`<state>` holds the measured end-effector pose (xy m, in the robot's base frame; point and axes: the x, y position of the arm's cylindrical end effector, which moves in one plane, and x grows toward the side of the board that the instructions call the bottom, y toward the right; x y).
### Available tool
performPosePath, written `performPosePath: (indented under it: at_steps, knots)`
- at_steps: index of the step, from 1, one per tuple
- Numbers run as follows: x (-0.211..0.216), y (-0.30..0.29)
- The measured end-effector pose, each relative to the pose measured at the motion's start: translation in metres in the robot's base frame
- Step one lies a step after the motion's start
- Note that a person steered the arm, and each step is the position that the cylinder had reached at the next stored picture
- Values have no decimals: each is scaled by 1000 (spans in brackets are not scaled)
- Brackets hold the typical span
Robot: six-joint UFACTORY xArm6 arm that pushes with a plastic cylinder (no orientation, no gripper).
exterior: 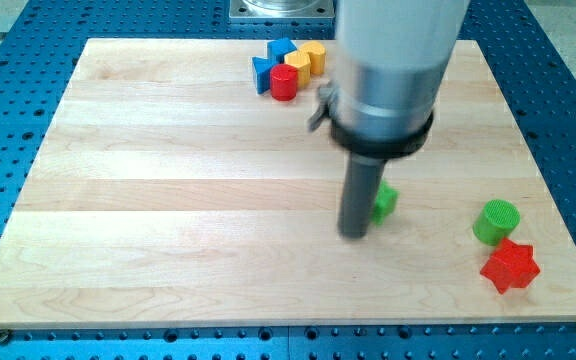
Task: Place the green star above the green circle
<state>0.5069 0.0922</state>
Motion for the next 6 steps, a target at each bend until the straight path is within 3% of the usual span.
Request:
performPosePath:
  at_steps: [1, 3, 4, 5, 6]
  knots:
    - [-13, -34]
    - [-43, 49]
    - [-62, -3]
    - [-63, 70]
    - [-69, 85]
